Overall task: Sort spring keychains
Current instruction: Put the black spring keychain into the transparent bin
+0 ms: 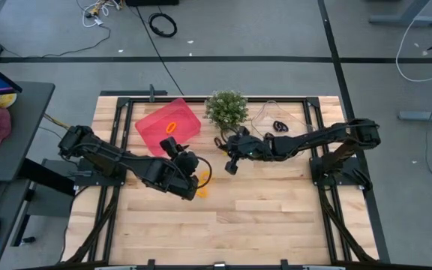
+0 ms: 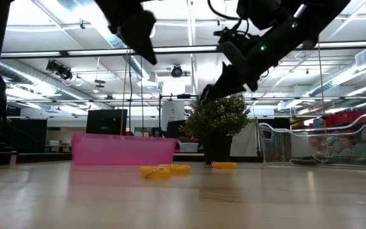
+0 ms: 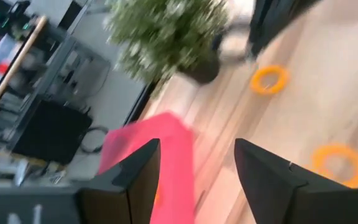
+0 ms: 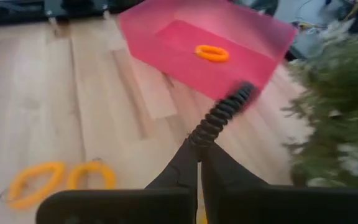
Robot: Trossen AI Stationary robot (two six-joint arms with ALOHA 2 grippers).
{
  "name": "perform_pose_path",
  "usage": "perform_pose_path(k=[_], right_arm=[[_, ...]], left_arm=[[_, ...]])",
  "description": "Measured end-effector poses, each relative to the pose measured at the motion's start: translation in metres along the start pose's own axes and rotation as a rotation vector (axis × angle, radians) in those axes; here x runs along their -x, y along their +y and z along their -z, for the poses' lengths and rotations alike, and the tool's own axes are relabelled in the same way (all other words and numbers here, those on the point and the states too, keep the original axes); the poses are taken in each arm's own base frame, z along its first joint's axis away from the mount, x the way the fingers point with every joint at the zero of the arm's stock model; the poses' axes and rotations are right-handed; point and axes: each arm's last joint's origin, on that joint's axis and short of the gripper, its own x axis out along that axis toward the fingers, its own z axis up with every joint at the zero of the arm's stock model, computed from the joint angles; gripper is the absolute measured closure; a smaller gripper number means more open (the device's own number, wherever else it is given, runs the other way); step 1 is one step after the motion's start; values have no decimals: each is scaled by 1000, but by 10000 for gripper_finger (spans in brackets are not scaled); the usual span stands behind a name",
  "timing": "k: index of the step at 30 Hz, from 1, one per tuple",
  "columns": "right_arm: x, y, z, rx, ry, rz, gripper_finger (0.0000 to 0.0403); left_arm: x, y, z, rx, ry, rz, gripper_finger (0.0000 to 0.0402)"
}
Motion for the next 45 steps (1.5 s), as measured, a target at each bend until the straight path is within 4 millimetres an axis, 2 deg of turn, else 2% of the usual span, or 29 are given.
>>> perform_pose_path(k=[3, 7, 14, 19, 24, 29, 33, 38, 45], right_arm=[[13, -3, -3, 12, 17, 34, 403], [36, -3, -8, 35, 18, 101, 403], [78, -2, -14, 66, -13, 231, 403], [105, -8, -5, 43, -78, 286, 403], [130, -27, 15, -46, -171, 323, 403], [150, -45, 38, -111, -230, 407, 403], [164, -54, 48, -153, -282, 417, 403], [176, -60, 50, -201, -337, 399, 403], [177, -62, 53, -208, -343, 405, 403]], left_arm=[[3, 8, 9, 15, 40, -50, 196], [17, 20, 17, 75, -10, -134, 209], [49, 26, 25, 160, -125, -90, 222], [68, 29, 29, 197, -213, -62, 223], [75, 28, 31, 214, -304, -82, 223], [65, 26, 38, 226, -342, -137, 223], [49, 37, 50, 276, -326, -174, 223], [37, 53, 70, 376, -327, -170, 228], [32, 73, 99, 536, -354, -106, 251]])
